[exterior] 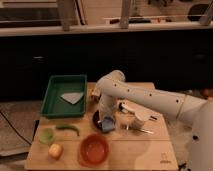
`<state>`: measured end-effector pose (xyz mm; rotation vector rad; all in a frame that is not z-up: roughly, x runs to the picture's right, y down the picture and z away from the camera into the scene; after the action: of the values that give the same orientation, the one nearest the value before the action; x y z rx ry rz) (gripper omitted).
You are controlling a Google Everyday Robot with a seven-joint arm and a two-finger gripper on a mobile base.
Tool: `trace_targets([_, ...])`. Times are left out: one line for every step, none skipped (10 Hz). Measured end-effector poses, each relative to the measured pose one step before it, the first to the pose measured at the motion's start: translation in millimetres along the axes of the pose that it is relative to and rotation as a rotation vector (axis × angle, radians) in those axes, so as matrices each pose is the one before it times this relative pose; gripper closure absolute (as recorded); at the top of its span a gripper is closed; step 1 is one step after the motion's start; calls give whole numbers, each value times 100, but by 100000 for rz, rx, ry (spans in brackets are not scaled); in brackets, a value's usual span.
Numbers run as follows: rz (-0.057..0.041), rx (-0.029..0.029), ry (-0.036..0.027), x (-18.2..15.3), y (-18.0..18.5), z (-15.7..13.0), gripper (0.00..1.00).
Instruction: Wipe purple bowl with sponge
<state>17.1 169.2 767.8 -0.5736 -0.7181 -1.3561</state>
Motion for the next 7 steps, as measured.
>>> trace_targets([1902, -350, 927, 309, 531, -52, 100])
trace_targets([1748, -592, 2133, 1004, 316, -148, 100])
trace_targets([837, -294, 1358, 862, 69, -66, 100])
trace_targets([784, -325, 1667, 951, 1, -106, 100])
trace_targets([218, -101, 1388, 688, -172, -44, 100])
trace_targets([184, -134, 1419, 796, -142, -29, 100])
trace_targets([-434, 167, 1086, 652, -284, -82, 100])
